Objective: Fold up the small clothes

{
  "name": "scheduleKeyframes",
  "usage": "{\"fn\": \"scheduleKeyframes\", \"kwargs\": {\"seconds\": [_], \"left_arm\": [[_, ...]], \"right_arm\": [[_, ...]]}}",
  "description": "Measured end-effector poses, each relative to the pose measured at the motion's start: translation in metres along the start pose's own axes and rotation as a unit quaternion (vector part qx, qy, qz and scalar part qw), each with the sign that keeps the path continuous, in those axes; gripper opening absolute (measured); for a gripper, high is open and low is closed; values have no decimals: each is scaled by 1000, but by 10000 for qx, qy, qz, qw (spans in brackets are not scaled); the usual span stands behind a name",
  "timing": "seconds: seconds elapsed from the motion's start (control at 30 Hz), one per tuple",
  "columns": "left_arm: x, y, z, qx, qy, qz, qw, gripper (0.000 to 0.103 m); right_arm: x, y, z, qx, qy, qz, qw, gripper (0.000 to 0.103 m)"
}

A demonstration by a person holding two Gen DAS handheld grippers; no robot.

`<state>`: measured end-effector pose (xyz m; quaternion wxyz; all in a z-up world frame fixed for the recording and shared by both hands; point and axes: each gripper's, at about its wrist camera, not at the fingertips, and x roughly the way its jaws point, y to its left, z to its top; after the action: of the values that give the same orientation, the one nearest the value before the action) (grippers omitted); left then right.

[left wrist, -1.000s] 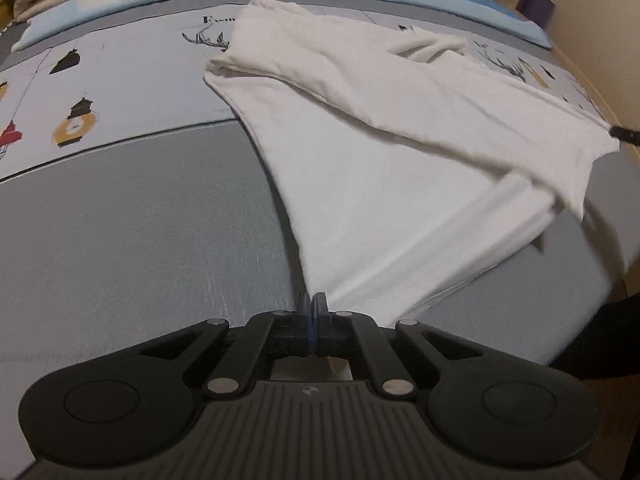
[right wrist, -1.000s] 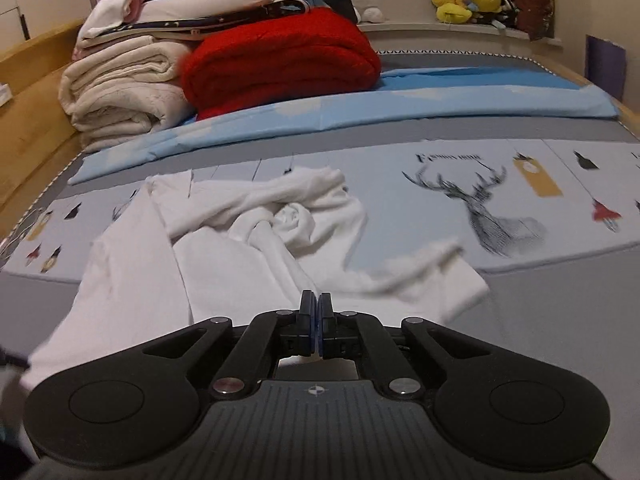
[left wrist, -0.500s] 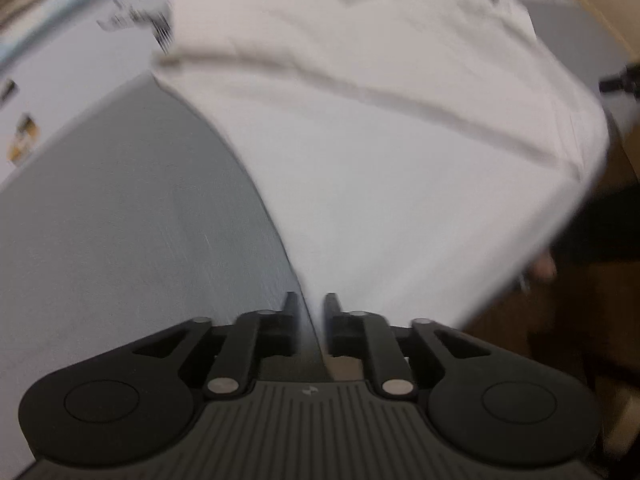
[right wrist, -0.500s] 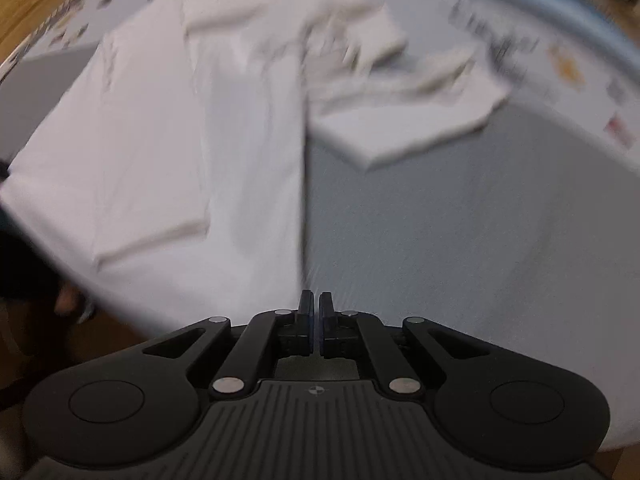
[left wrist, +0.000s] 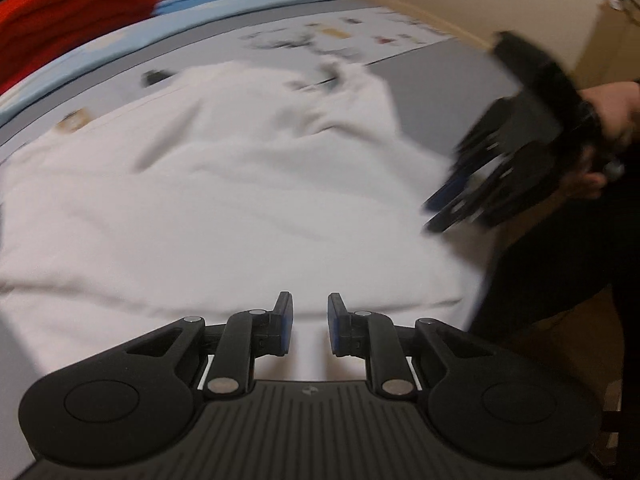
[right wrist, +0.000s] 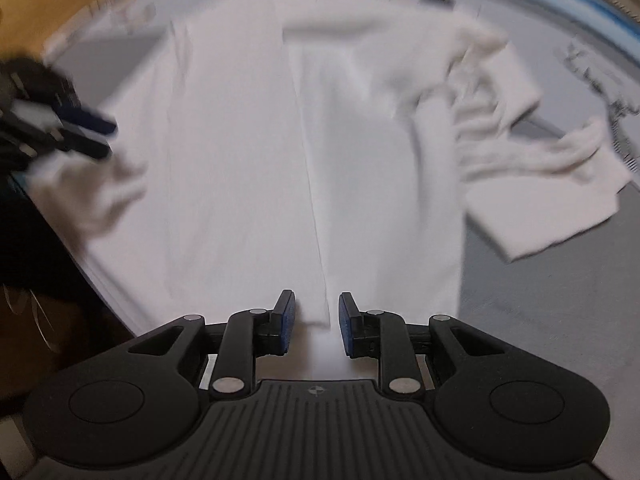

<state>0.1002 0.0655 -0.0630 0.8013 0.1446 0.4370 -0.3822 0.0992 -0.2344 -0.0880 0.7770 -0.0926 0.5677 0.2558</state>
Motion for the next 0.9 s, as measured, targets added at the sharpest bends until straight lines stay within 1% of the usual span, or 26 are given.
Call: {"fn": "scheduleKeyframes", "kwargs": {"seconds": [0.03,0.07,0.1,0.13,0.2,0.27,0.33,0.37,0.43,0.47,0.5,0.53,0.6,0.67,0.7,0.73,0.77,0.8,0.83,0.87,0.9], "left_arm": [[3,-7,2,34,-35,-109,9999,25],[10,-14,5,72,-51,-223,9997,29],[15,-20,10,140,-42,-342,9993,33],[19,-26,13,198,-56,-415,9989,37],[26,-34,21,239,-164,-575,9979,53],[31,-39,29,211,-296,-705,9969,56],[34,-40,38,121,-450,-691,9965,55],[35,-37,41,43,-530,-627,9966,54],[32,-29,45,-215,-677,-389,9967,37],[33,-22,47,-375,-683,-224,9967,9],[33,-15,48,-516,-650,-104,9965,7],[32,-6,48,-603,-617,11,9963,6],[25,9,47,-559,-571,353,9962,6],[12,38,42,-757,-442,768,9932,6],[2,61,35,-898,-340,1155,9887,6],[-9,85,27,-1097,-261,1519,9819,6],[-23,114,15,-1394,-171,1967,9703,7],[-39,150,-4,-1770,11,2729,9456,7],[-53,180,-22,-2139,254,3571,9089,10],[-68,213,-45,-2536,622,4646,8461,17],[-83,239,-66,-2724,1031,5700,7683,22]], "right_arm": [[7,2,0,-53,142,-16,9999,23],[10,4,2,-111,150,25,9998,8],[8,6,3,-149,75,163,9997,3],[3,7,5,-139,-60,346,9993,3],[-11,5,10,-50,-433,730,9964,3],[-29,0,18,231,-914,1070,9898,3],[-47,-6,25,514,-1363,1410,9792,3],[-54,-9,30,618,-1598,1575,9725,3],[-68,-15,37,826,-1954,1941,9578,3],[-74,-15,39,891,-2075,2088,9515,3],[-76,-16,42,896,-2137,2174,9482,3],[-76,-16,46,894,-2178,2238,9458,3],[-69,-17,57,922,-2173,2178,9470,3],[-60,-20,68,1137,-2160,1873,9515,11],[-56,-24,71,1330,-2234,1650,9514,14],[-56,-29,73,1483,-2332,1439,9502,21],[-56,-35,73,1627,-2485,1202,9473,24],[-56,-43,74,1788,-2609,954,9438,25],[-54,-49,76,1925,-2648,678,9425,25],[-51,-57,78,2017,-2676,331,9416,25],[-50,-63,78,2129,-2744,64,9377,25]]}}
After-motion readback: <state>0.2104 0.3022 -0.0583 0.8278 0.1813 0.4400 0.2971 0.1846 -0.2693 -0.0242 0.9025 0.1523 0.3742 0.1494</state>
